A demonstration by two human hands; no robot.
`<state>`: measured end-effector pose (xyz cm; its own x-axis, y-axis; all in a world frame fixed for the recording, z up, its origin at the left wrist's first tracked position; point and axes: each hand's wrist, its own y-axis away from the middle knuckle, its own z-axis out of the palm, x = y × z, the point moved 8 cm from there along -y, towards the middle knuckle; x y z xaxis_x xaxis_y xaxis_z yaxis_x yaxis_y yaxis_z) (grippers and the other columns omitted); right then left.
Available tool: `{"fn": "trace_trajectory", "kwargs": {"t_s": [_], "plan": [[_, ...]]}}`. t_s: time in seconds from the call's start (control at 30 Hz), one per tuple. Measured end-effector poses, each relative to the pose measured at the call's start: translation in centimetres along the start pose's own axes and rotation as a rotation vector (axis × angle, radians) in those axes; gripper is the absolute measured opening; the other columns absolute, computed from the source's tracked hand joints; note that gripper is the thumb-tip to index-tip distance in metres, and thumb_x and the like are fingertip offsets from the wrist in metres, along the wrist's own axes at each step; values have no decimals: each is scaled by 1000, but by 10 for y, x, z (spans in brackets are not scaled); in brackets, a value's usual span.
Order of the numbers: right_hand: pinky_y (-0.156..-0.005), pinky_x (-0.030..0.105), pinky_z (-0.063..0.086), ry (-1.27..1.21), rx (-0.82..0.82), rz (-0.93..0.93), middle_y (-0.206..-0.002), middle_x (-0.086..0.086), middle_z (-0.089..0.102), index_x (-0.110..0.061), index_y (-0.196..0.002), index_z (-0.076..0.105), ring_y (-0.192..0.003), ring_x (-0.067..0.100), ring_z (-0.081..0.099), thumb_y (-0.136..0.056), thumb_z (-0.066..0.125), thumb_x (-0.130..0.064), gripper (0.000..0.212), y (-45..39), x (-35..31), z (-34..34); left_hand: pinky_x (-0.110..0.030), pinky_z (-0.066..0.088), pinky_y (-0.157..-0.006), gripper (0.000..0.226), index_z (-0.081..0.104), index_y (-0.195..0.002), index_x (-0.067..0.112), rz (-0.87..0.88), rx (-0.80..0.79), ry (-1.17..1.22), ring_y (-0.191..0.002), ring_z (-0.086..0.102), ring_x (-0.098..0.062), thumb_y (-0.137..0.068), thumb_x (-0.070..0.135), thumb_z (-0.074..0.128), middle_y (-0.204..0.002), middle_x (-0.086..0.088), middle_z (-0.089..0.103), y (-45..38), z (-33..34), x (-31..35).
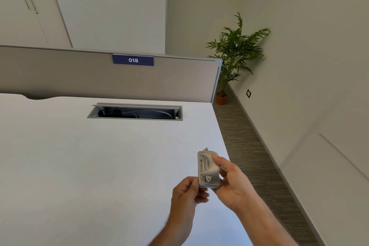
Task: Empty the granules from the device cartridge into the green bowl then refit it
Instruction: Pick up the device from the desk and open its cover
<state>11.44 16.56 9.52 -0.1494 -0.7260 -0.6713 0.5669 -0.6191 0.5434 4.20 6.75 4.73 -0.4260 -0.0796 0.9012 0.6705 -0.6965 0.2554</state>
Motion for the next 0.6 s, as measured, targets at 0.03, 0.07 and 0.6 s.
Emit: {"fn": "trace_trajectory", "kwargs": {"t_s": [0.03, 0.07, 0.6], "plan": [[-69, 47, 58, -2, 1, 3, -105, 15, 66, 0, -103, 72, -82, 32, 65, -86, 70, -6, 18, 0, 0, 0, -27, 56, -59, 31, 72, -92, 0, 3, -1, -2, -63, 65, -19, -105, 8, 45, -67, -7, 71, -1, -1, 0], [-71, 48, 58, -4, 2, 8, -105, 15, 67, 1, -102, 72, -82, 33, 65, -86, 70, -6, 18, -1, 1, 0, -28, 56, -60, 30, 72, -90, 0, 13, 5, -18, -64, 64, -21, -104, 9, 47, -66, -7, 71, -3, -3, 1], [-65, 47, 62, 37, -15, 84, -85, 11, 80, 0, -108, 75, -92, 35, 70, -78, 78, -9, 31, -4, 18, -6, -22, 44, -108, 107, 36, -145, 35, 574, -353, -992, -131, 45, -2, -57, 58, 91, -144, 18, 48, -36, 14, 64]]}}
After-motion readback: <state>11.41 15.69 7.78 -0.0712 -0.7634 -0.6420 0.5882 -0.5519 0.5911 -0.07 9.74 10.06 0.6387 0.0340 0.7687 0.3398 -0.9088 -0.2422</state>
